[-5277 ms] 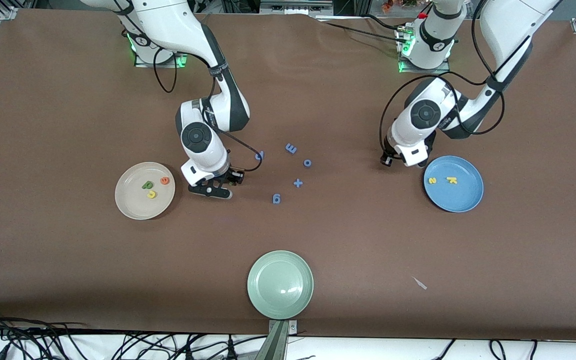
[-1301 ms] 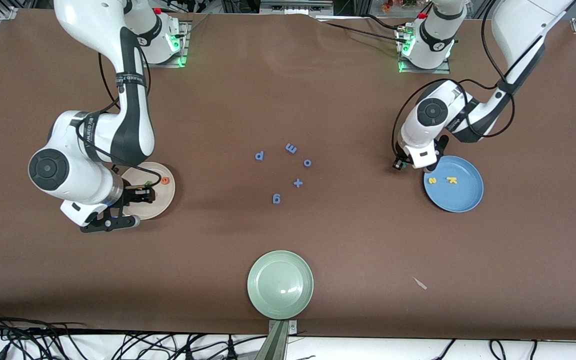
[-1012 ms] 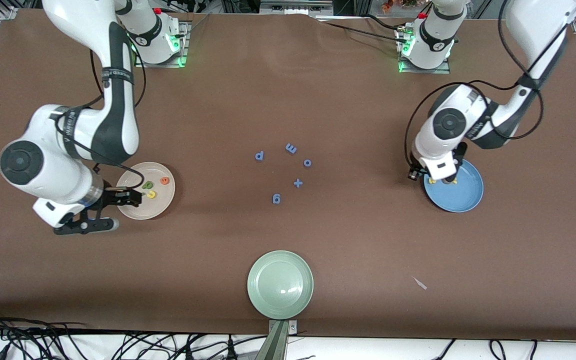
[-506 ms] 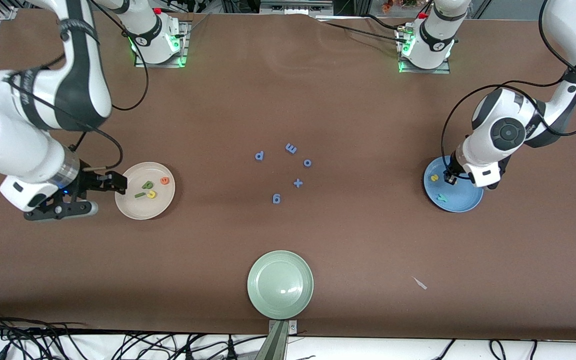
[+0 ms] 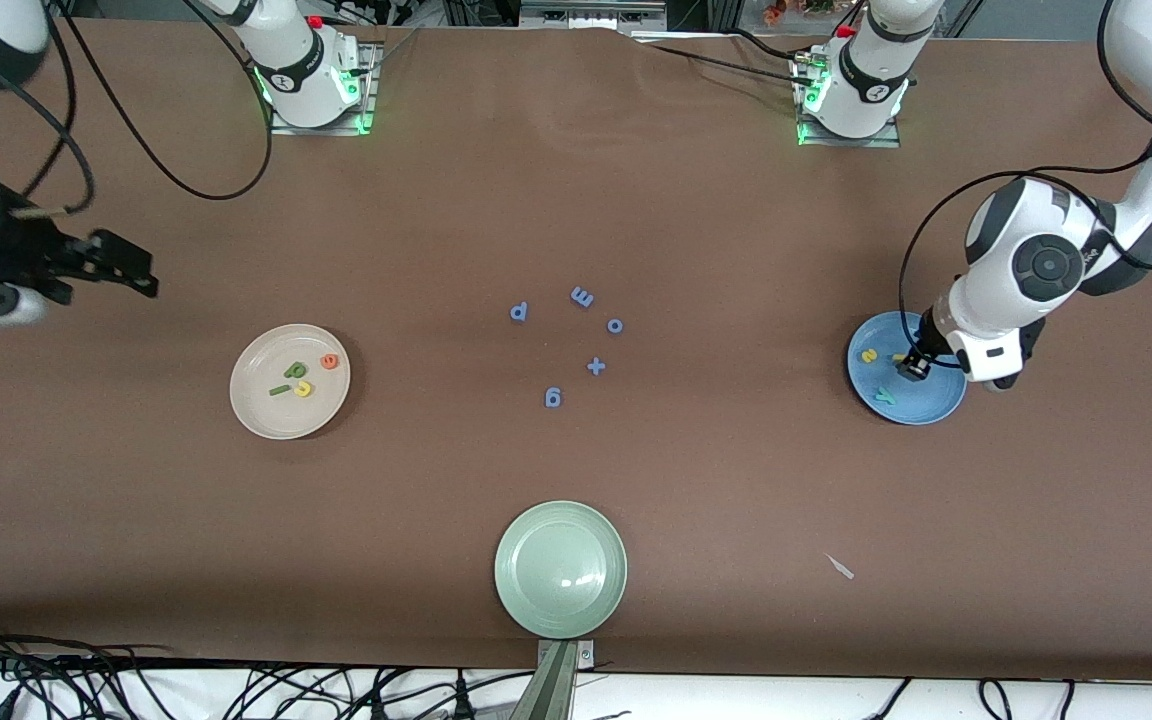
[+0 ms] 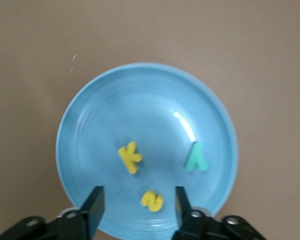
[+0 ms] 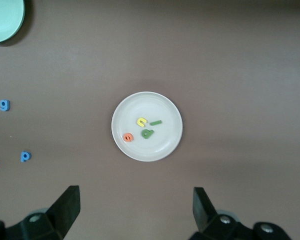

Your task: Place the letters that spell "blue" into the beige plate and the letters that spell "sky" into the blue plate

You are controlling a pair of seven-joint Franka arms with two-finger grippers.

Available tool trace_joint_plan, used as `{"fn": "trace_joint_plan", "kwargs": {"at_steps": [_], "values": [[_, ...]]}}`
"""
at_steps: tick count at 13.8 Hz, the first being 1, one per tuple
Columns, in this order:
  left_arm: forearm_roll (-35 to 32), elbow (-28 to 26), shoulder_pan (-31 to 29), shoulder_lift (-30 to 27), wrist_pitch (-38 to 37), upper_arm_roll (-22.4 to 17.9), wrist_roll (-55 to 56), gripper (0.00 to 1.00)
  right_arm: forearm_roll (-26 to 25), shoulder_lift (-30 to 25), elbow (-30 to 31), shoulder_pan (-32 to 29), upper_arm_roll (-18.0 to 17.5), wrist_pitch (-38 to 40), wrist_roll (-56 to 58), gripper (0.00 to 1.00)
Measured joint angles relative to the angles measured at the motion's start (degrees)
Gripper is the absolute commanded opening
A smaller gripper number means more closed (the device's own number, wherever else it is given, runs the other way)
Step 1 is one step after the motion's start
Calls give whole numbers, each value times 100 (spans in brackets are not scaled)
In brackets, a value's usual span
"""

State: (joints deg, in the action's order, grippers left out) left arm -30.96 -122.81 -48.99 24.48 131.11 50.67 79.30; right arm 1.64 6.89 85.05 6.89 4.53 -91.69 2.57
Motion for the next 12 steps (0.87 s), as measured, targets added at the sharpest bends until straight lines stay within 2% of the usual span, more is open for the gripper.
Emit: {"fn": "trace_joint_plan", "kwargs": {"at_steps": [4, 9, 11, 12], "values": [[2, 1289, -1, -25, -1079, 248, -330, 100, -189, -323, 171, -223, -265, 264, 1, 100], [539, 3066, -18, -54, -2543, 256, -1739, 100, -219, -533, 305, -268, -304, 359, 2, 100], [552, 3542, 140, -46, -2910, 152, -2137, 100, -219, -532, 306, -289, -303, 437, 4, 100], [590, 3665, 399, -44, -2991, -70, -2325, 100, -219, -531, 308, -303, -295, 465, 4, 100]]}}
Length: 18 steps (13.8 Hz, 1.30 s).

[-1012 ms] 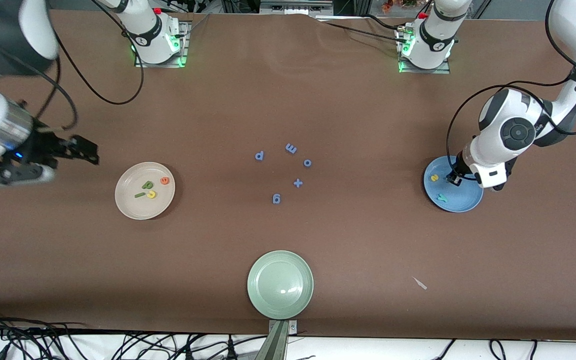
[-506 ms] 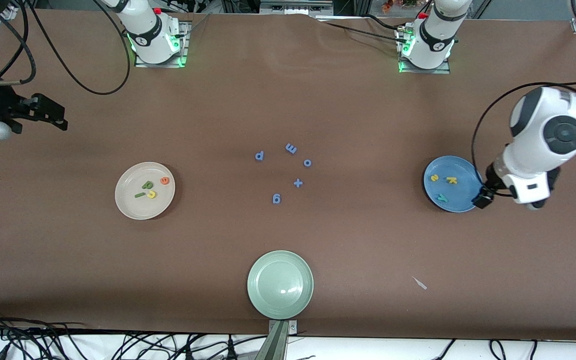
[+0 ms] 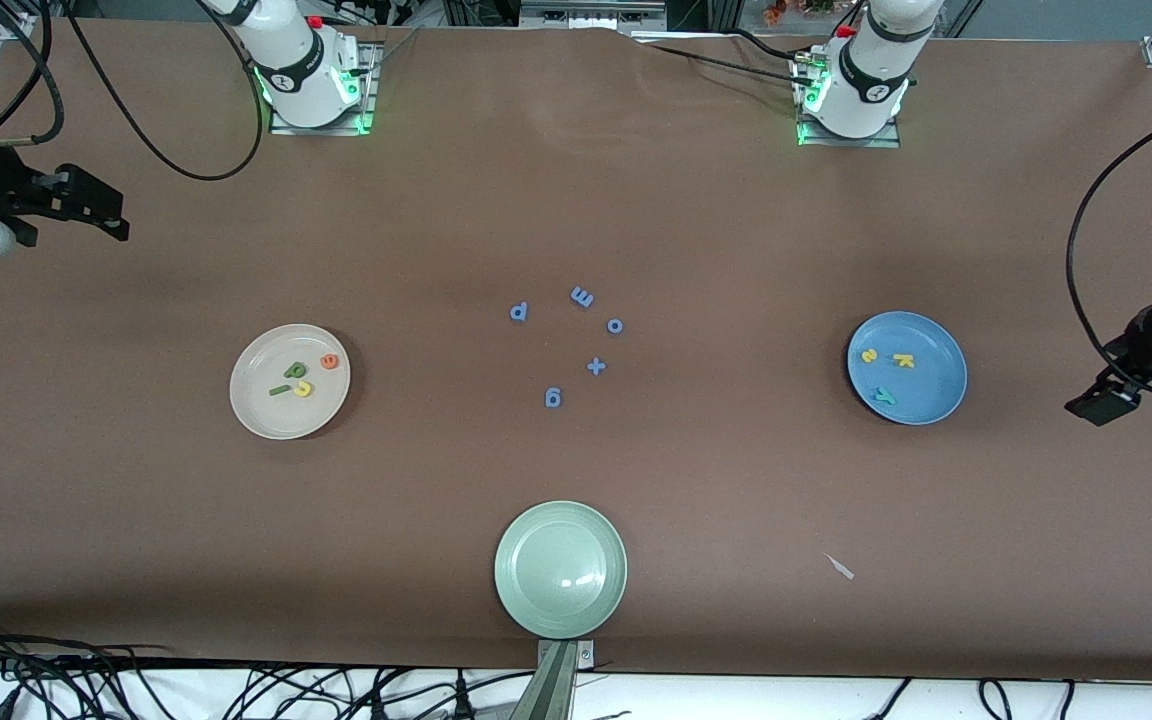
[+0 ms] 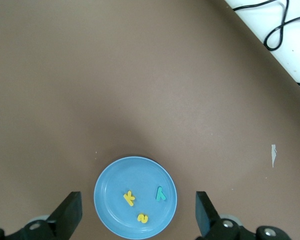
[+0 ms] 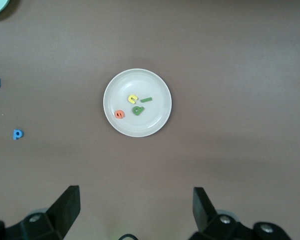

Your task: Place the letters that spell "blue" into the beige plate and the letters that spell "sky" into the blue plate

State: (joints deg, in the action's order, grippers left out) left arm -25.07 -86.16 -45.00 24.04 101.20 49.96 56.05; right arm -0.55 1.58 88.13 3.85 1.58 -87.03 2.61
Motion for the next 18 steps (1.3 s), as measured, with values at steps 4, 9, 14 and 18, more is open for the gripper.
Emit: {"fn": "trace_joint_plan", "kwargs": {"at_steps": [4, 9, 14, 18], "values": [[929, 967, 1557, -20, -876, -1529, -1279, 100, -6, 1, -14, -50, 58, 29, 3, 100], [2259, 2082, 3296, -392, -1931, -4083, -3212, 100, -127, -15, -187, -55, 87, 81, -2, 100], [2572, 2074, 3244, -564, -2012, -4200, -3718, 100, -131, -9, -198, -54, 79, 86, -3, 100], [2757, 1917, 3249, -621, -1998, -4184, -3747, 100, -146, -9, -198, -56, 85, 83, -6, 100]]}}
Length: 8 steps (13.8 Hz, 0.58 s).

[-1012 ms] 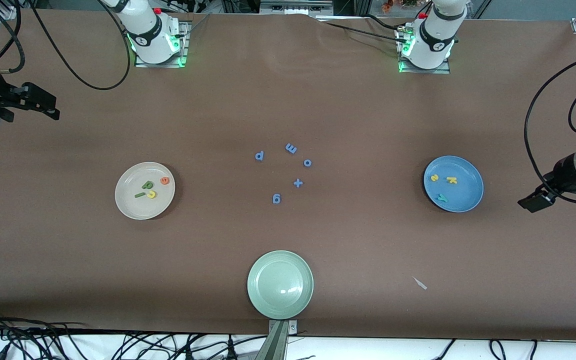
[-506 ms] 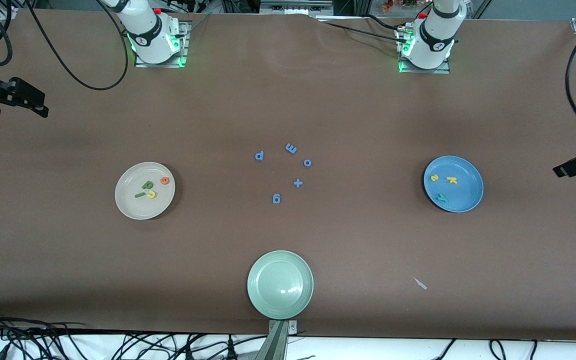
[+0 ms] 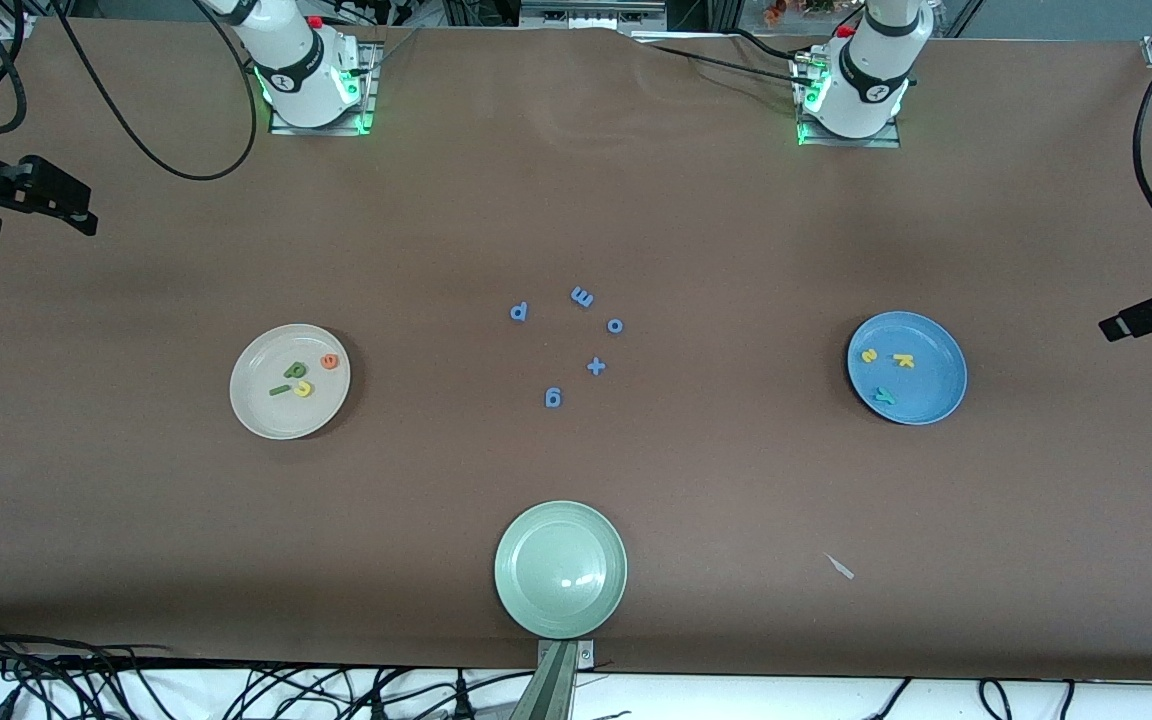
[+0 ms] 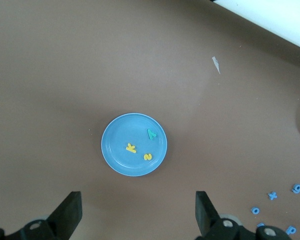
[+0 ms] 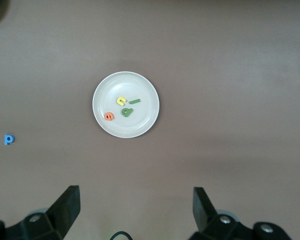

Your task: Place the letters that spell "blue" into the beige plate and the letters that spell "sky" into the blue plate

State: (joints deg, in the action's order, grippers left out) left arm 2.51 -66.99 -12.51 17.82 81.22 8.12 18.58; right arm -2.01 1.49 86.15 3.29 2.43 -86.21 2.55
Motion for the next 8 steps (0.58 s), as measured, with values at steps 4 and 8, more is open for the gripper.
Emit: {"fn": "trace_joint_plan", "kwargs": {"at_steps": [4, 8], "values": [[-7, -593, 267, -269, 559, 21, -25, 100, -1, 3, 0, -7, 11, 0, -1, 100], [-19, -1411, 473, -919, 932, 12, -26, 100, -1, 4, 0, -7, 10, 3, -1, 100]]}}
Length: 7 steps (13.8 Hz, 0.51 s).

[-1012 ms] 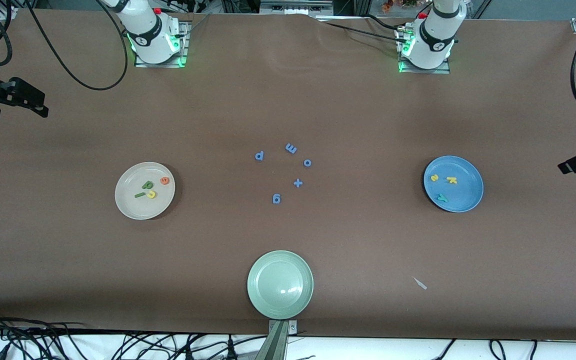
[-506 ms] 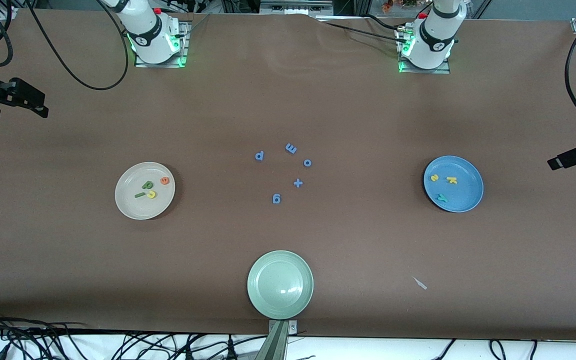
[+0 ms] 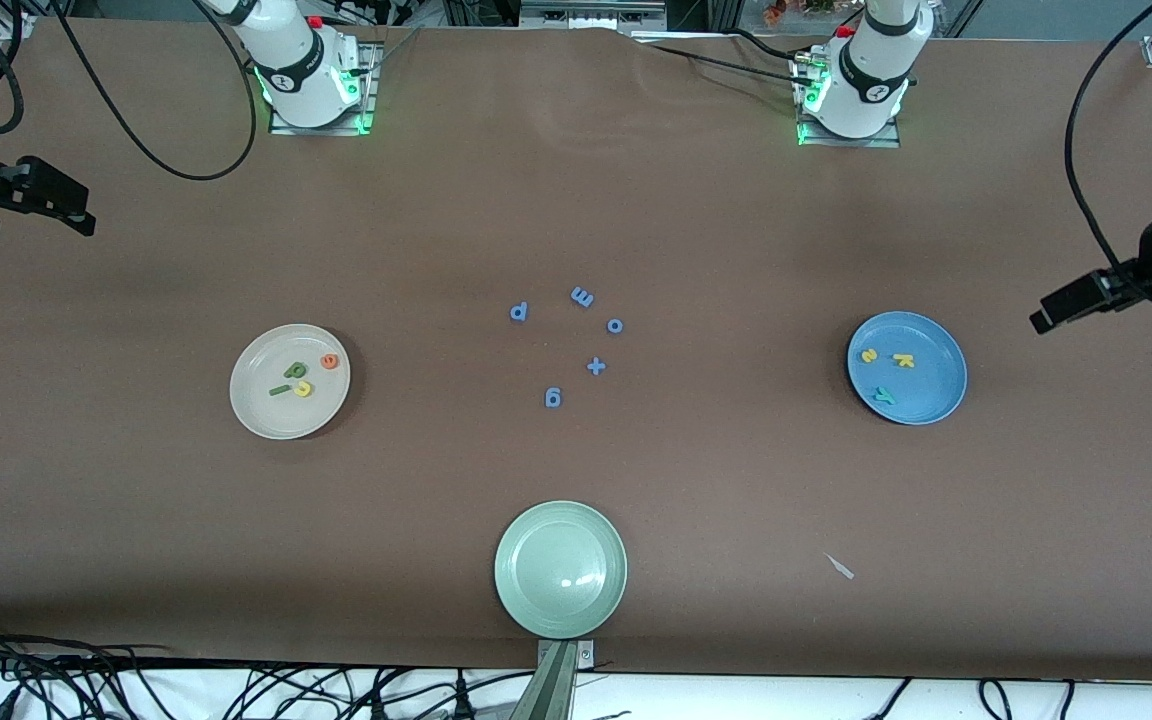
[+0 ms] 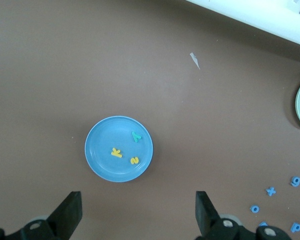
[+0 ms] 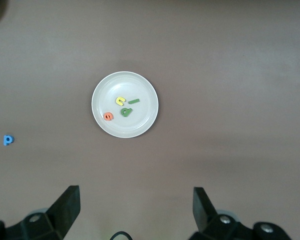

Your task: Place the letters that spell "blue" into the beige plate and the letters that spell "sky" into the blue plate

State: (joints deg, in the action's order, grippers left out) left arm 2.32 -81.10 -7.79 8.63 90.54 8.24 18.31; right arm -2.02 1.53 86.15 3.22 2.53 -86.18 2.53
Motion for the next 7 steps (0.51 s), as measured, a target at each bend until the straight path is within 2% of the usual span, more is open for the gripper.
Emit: {"fn": "trace_joint_plan", "kwargs": {"at_steps": [3, 7], "values": [[0, -258, 272, -345, -245, -125, -161, 100, -2, 2, 0, 0, 0, 2, 0, 100], [-5, -391, 391, -528, -460, -364, -778, 100, -3, 2, 0, 0, 0, 3, 0, 100]]}}
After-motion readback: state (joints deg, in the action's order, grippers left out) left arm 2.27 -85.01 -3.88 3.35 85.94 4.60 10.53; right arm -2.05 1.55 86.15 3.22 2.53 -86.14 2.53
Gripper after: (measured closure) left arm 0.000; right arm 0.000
